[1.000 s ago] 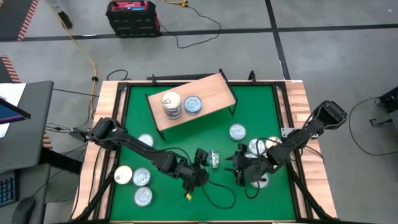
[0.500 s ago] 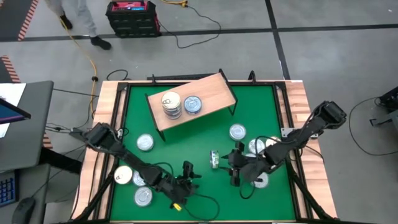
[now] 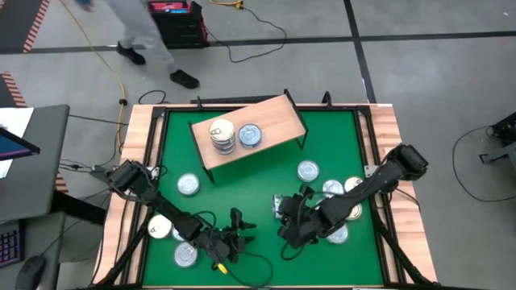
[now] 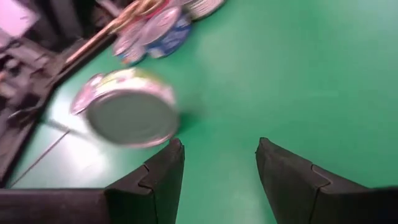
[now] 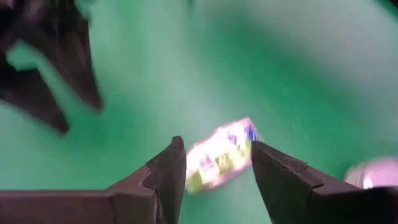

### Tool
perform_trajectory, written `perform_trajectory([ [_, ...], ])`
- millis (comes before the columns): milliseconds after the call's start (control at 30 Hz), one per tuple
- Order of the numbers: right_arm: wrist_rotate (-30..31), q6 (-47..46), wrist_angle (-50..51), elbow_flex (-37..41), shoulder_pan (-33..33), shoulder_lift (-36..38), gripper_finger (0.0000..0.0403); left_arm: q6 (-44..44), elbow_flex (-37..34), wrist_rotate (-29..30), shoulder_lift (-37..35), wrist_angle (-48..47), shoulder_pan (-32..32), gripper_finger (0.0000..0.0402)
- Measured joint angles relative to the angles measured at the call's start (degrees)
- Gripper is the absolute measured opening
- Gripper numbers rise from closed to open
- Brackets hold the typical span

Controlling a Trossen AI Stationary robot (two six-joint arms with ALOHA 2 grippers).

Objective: Stack canned seafood by type on shelf
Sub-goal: Put the green white tuna can on the shelf

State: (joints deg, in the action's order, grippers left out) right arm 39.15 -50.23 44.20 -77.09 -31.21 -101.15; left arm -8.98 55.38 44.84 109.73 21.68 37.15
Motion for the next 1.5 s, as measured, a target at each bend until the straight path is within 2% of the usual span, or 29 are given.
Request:
perform_trajectory([
  [100, 0.01, -3.65, 3.59, -2.73, -0.91, -2.54, 0.0208, 0.47, -0.2, 2.55, 0.0, 0.08, -0.02, 0.0189],
  [300, 0.81, -10.47, 2.84, -3.42, -2.31, -5.87, 0.0209, -1.8, -0.2, 0.34, -0.07, 2.26, -0.02, 0.0189],
  [367, 2.82, -12.37, 3.4, -3.35, -2.91, -6.93, 0.0209, -4.07, -0.2, -3.49, -0.07, 3.36, -0.29, 0.0189],
  [533, 8.92, -16.26, 3.8, -3.35, -4.07, -7.91, 0.021, -9.31, -0.2, -20.54, -0.07, 7.77, -1.33, 0.0189],
  [767, 9.41, -18.74, 5.21, -3.35, -4.49, -7.91, 0.021, -9.59, -0.2, -31.4, -0.07, 9.48, -4.78, 0.0189],
  [900, 8.8, -19.61, 8.18, -3.35, -4.9, -7.91, 0.021, -8.1, -0.38, -30.72, -0.71, 5.2, -6.23, 0.0189],
  [1033, 8.75, -20.36, 8.89, -3.35, -6.18, -7.91, 0.0211, -7.92, -3.57, -24.77, -5.96, 5.5, -5.18, 0.0189],
  [1133, 8.84, -20.73, 9.03, -3.35, -6.78, -7.89, 0.0218, -7.32, -8.87, -22.21, -12.23, 9.73, -4.49, 0.0189],
  [1267, 9.69, -21.38, 7.71, -2.79, -5.96, -7.89, 0.0232, -5.28, -17.31, -22.08, -18.64, 18.59, -4.74, 0.0189],
  [1400, 9.69, -21.37, 6.63, -1.92, -4.8, -7.89, 0.0242, -3.75, -23.78, -21.95, -21.44, 26.43, -4.58, 0.0189],
  [1500, 9.55, -21.34, 5.28, -1.33, -3.82, -7.89, 0.025, -2.54, -26.42, -19.03, -22.21, 30.07, -4.37, 0.0189],
])
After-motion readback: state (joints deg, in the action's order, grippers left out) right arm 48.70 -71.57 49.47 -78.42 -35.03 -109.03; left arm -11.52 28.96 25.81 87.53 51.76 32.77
